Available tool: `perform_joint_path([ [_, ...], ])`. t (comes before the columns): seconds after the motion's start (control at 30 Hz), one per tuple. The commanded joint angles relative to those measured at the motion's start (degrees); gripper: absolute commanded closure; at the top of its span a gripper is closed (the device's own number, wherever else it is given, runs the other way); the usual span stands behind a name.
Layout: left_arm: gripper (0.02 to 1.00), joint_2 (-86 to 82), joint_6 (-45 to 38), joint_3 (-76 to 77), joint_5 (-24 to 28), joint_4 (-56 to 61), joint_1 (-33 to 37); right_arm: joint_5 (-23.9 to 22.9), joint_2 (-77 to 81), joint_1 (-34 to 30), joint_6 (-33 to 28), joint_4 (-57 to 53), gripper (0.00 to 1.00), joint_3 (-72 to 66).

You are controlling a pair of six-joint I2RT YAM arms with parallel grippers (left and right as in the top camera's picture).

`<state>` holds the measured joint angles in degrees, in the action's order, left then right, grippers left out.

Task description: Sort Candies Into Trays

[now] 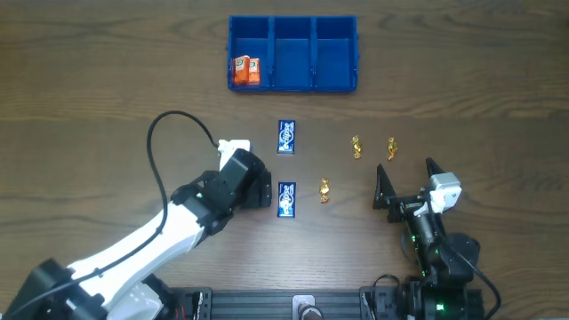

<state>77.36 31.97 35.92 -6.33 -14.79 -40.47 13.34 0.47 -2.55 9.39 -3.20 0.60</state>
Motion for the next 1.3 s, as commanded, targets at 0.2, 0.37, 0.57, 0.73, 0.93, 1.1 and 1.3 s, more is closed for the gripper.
perform_joint_path([
  [0.2, 0.082, 8.87, 1.05, 2.08, -1.99, 0.96, -0.07, 0.26, -0.31, -0.15, -0.5, -0.13, 0.001, -0.17],
  [0.37, 0.128, 12.04, 1.05, 3.61, -2.23, 1.57, -0.09, 0.26, -0.31, -0.15, -0.5, -0.11, 0.003, -0.15],
  [0.57, 0.303, 14.32, 1.03, 5.33, -3.76, 1.75, -0.96, 0.26, -0.31, -0.15, -0.5, -0.11, 0.003, -0.17],
  [0.73, 0.505, 15.43, 1.07, 5.73, -3.76, 1.77, -1.14, 0.26, -0.31, -0.15, -0.5, -0.13, 0.003, -0.17],
  [0.93, 0.687, 15.45, 1.55, 5.73, -4.13, 1.79, -1.14, 0.26, -0.31, -0.15, -0.5, -0.11, 0.001, -0.15],
  [1.1, 0.728, 13.6, 1.49, 8.11, -5.7, 0.07, -1.14, 0.26, -0.31, -0.15, -0.5, -0.13, 0.003, -0.15],
  [1.3, 0.722, 7.76, -4.96, 31.17, -14.93, -15.98, 1.11, 0.26, -0.31, -0.15, -0.5, -0.11, 0.001, -0.17],
])
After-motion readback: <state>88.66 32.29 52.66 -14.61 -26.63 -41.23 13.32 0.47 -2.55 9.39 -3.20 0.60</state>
